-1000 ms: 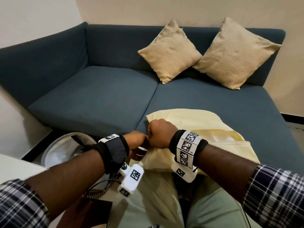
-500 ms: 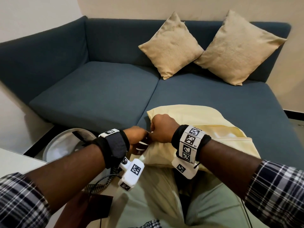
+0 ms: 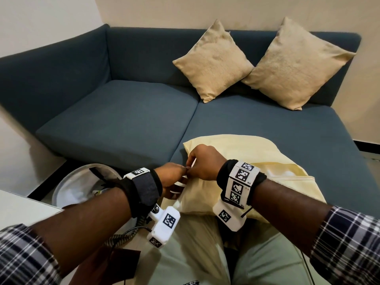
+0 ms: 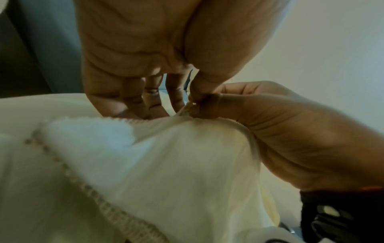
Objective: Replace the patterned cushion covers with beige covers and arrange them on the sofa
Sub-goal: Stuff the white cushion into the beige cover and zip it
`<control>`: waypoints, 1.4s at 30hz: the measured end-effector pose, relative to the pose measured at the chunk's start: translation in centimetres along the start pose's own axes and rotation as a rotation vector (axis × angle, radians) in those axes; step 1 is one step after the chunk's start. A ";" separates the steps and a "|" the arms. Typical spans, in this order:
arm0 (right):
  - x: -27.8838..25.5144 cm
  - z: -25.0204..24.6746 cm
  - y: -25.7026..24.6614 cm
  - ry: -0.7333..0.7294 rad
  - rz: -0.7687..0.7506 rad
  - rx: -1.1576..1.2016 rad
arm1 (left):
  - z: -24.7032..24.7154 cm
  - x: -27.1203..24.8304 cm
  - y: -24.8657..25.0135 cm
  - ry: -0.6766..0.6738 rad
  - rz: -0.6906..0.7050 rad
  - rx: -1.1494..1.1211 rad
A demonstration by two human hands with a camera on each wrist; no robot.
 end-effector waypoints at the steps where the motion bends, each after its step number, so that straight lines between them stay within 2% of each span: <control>1: -0.1 0.1 -0.1 0.002 0.002 0.005 | 0.0 0.2 0.1 0.006 0.018 0.003; 10: -0.3 0.7 -0.5 -0.025 -0.006 -0.026 | -0.2 0.5 0.1 0.051 0.069 -0.019; 17: -0.6 -0.1 0.0 -0.033 0.005 -0.048 | 0.4 0.4 0.2 0.005 0.081 -0.044; 28: -0.6 0.4 1.2 -0.130 0.019 0.050 | 0.4 0.2 -0.6 0.041 0.020 -0.089; 38: -1.1 0.5 1.5 -0.108 -0.021 0.152 | 0.5 0.1 -0.8 0.030 -0.014 -0.116; 42: -0.9 0.3 2.1 -0.042 0.032 0.197 | 0.8 0.2 -0.5 0.047 0.037 -0.116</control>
Point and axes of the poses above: each hand's wrist, its own x-axis towards the middle knuckle, its own z-axis out of the palm, y = z × x, the point moved 7 cm from there along x, towards the middle knuckle, and after that the axes turned 13 degrees about -x, right-handed, at the moved point
